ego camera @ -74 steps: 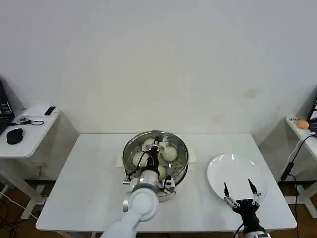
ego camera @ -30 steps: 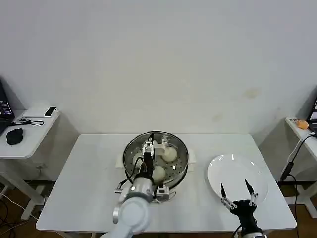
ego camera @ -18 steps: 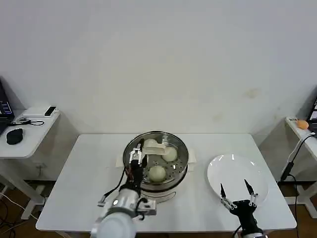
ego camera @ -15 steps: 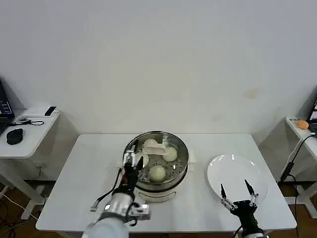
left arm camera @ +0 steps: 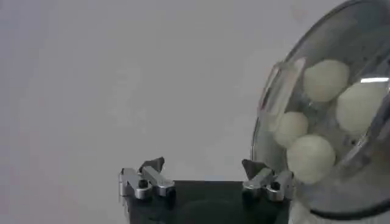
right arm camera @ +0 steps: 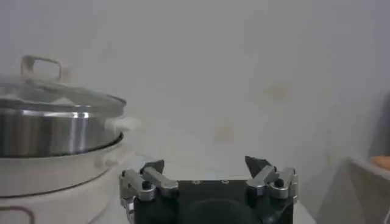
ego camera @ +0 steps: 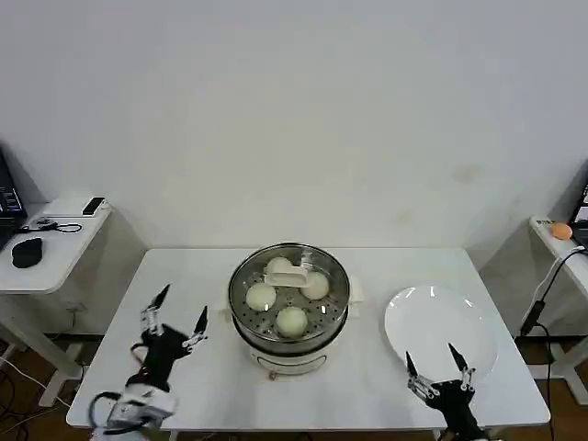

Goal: Take steamed baozi put them in steamer then cover it.

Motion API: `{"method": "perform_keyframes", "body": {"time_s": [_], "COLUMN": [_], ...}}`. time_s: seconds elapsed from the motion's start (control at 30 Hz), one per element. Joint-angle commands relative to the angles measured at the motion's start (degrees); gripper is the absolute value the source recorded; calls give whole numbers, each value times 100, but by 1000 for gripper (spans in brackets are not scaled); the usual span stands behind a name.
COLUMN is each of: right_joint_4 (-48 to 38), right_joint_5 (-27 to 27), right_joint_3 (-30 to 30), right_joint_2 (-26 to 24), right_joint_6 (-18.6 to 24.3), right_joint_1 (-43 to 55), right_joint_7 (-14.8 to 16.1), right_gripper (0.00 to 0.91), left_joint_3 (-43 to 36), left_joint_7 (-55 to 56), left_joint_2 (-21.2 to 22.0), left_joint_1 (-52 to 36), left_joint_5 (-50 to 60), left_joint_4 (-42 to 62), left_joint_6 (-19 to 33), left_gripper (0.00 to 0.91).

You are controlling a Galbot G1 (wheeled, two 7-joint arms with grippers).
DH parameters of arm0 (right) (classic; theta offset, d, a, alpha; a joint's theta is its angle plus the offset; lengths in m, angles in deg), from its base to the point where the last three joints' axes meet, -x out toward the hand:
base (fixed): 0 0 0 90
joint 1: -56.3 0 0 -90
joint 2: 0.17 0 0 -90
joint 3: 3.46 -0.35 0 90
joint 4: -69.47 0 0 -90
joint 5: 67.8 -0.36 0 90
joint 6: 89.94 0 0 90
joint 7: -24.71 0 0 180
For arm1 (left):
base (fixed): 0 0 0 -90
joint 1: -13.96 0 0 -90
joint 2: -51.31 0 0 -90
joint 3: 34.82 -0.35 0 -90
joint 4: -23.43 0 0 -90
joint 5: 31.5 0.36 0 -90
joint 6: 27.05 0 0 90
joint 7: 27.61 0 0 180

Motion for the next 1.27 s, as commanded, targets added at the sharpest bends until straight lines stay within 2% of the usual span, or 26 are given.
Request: {"method": "perform_keyframes", "body": {"time_s": [0.03,0.2,0.4,1.1,1.27], "right_joint_4": [88,52,120,137,218], "right_joint_5": [-997,-1042,-1038,-789,-850], "right_joint_3": [5,-46,-42,260,301], "right_joint_2": [-403,-524,-569,-614,-651], "right_joint_6": [-382,-436,-458,-399,-606], "right_joint_1": [-324,-438,-459,-512,-560], "right_joint_7": [85,129,136,145,26], "right_gripper": [907,907,907,907,907], "left_joint_3": [1147,1038,997,765,689], "left_joint_7": [541,566,503,476,402], "left_joint_2": [340,585,627,698,687], "left_joint_1": [1259,1237,1329,1445,1463], "left_joint_5": [-4196,-3865,-3767,-3444,-3321], "left_joint_4": [334,513,598,448,468], "left_joint_6": [1129,1377,1552,1419,1323], "left_gripper": [907,907,907,907,907]}}
